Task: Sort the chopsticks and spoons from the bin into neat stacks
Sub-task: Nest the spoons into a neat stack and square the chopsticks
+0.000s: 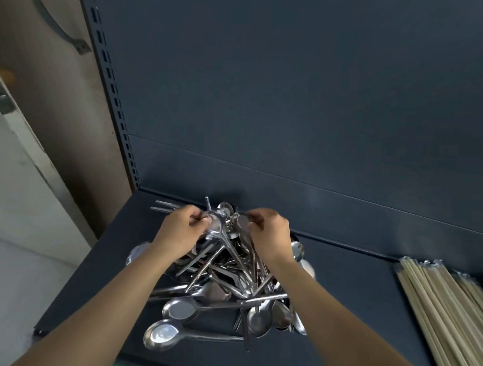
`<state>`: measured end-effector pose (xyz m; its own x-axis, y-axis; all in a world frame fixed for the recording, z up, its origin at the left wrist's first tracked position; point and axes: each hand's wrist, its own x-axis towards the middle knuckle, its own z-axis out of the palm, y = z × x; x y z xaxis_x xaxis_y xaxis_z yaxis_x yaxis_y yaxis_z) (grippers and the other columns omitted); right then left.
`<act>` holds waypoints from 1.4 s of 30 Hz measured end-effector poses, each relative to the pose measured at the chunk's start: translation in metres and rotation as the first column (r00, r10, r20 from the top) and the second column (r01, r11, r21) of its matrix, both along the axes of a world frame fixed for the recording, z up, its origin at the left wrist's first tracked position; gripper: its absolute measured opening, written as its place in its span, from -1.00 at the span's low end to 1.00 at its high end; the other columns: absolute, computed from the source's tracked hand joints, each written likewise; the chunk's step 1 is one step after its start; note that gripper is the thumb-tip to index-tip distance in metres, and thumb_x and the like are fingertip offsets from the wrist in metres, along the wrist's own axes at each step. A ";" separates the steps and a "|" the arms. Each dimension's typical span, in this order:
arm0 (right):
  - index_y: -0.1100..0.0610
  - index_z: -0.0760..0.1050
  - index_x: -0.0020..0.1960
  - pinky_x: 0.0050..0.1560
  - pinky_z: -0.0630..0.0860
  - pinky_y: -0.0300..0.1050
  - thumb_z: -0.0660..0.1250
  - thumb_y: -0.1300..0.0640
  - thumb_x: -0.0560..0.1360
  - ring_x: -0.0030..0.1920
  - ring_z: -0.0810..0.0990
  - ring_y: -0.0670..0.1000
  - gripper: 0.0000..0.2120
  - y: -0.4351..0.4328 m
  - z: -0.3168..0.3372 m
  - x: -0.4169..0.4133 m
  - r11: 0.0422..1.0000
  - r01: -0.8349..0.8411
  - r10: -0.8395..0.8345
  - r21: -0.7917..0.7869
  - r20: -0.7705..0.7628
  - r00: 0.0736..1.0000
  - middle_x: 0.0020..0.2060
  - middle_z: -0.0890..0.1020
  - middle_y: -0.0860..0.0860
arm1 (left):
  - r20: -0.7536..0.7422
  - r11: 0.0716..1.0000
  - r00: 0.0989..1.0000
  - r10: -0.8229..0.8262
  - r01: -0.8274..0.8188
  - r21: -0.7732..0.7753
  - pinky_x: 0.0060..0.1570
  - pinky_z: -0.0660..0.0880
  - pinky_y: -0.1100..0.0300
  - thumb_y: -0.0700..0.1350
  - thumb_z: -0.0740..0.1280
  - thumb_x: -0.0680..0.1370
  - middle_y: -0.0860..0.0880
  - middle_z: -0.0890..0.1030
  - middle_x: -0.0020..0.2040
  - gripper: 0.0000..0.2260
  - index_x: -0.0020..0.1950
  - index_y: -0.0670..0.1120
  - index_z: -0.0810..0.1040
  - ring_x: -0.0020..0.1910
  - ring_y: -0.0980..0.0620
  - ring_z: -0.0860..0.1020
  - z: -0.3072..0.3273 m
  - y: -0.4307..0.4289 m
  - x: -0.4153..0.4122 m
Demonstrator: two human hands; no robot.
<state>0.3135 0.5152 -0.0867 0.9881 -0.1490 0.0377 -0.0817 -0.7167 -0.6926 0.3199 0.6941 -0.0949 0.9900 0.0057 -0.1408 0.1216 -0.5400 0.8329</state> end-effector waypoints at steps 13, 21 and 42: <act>0.08 0.58 -0.04 -0.10 0.53 -0.37 0.40 0.36 0.42 -0.20 0.59 -0.19 -0.78 -0.031 0.067 -0.020 0.958 0.065 -0.147 0.278 0.285 0.947 -0.21 0.62 -0.12 | 0.007 0.885 0.999 0.032 -0.025 -0.465 -0.13 0.63 0.12 -0.15 0.31 0.56 -0.09 0.59 -0.19 -0.88 -0.06 -0.20 0.54 -0.24 0.08 0.62 0.043 -0.038 -0.016; 0.08 0.57 -0.07 -0.04 0.59 -0.23 0.44 0.40 0.37 -0.16 0.65 -0.07 -0.74 -0.046 0.073 -0.046 0.879 0.061 -0.179 0.473 0.209 0.961 -0.20 0.67 -0.03 | 0.002 0.853 1.000 0.029 -0.024 -0.521 -0.13 0.63 -0.05 -0.09 0.20 0.62 -0.19 0.58 -0.03 -0.90 -0.06 -0.09 0.41 -0.10 -0.13 0.65 0.054 -0.060 -0.035; 0.02 0.67 -0.07 -0.18 0.53 -0.39 0.46 0.27 0.37 -0.22 0.64 -0.21 -0.80 -0.046 0.041 -0.075 0.921 0.096 -0.137 0.378 0.082 0.987 -0.23 0.69 -0.12 | -0.087 0.846 0.982 -0.166 0.097 -0.524 0.10 0.51 -0.19 -0.05 0.32 0.56 -0.06 0.67 -0.10 -0.92 -0.04 0.04 0.61 -0.03 -0.13 0.63 0.029 -0.103 -0.070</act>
<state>0.2383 0.4693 -0.0457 0.9562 -0.2865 0.0597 -0.0612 -0.3953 -0.9165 0.2504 0.5913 -0.0662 0.9504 -0.2309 -0.2083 0.2008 -0.0558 0.9781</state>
